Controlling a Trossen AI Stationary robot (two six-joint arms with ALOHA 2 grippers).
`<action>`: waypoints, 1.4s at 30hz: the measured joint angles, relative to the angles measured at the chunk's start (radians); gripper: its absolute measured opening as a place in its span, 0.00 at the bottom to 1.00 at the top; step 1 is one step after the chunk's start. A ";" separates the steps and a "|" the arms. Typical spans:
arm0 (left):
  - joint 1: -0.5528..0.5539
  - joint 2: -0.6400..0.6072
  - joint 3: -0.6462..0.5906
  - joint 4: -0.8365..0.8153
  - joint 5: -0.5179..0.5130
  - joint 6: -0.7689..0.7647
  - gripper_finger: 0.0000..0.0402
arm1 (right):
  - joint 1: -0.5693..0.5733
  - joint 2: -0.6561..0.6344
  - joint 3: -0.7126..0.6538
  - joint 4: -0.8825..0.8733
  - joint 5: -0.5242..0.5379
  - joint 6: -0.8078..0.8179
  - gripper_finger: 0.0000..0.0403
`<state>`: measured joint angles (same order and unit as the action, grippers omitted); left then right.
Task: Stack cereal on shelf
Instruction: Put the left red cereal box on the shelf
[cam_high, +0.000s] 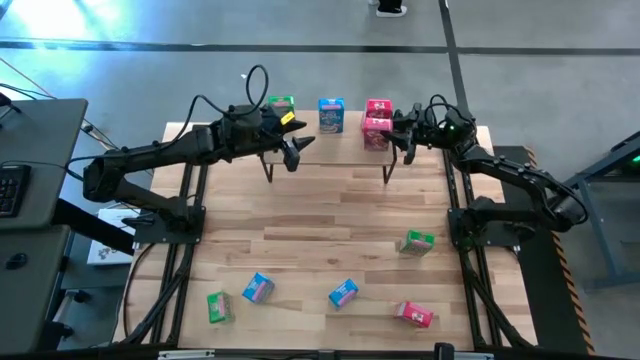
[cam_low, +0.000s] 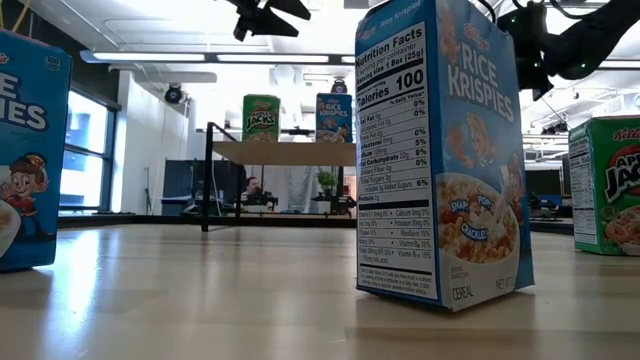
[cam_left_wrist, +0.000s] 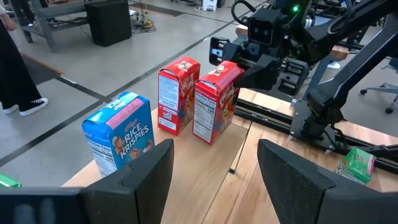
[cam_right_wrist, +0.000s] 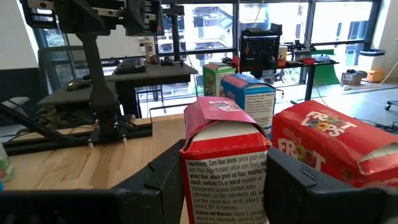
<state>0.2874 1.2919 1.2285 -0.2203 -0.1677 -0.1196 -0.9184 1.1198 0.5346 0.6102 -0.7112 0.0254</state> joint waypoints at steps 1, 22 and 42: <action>0.000 0.000 0.000 0.000 0.000 0.000 0.56 | 0.000 0.000 0.000 0.000 0.001 0.000 0.40; 0.000 0.000 0.000 0.000 0.000 0.000 0.56 | 0.017 0.017 0.000 -0.019 0.061 -0.019 0.40; 0.000 0.000 0.000 0.000 0.000 0.000 0.56 | 0.015 0.037 0.000 -0.020 0.080 -0.007 0.47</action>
<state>0.2871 1.2919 1.2282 -0.2199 -0.1673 -0.1196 -0.9035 1.1568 0.5346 0.5900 -0.6314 0.0185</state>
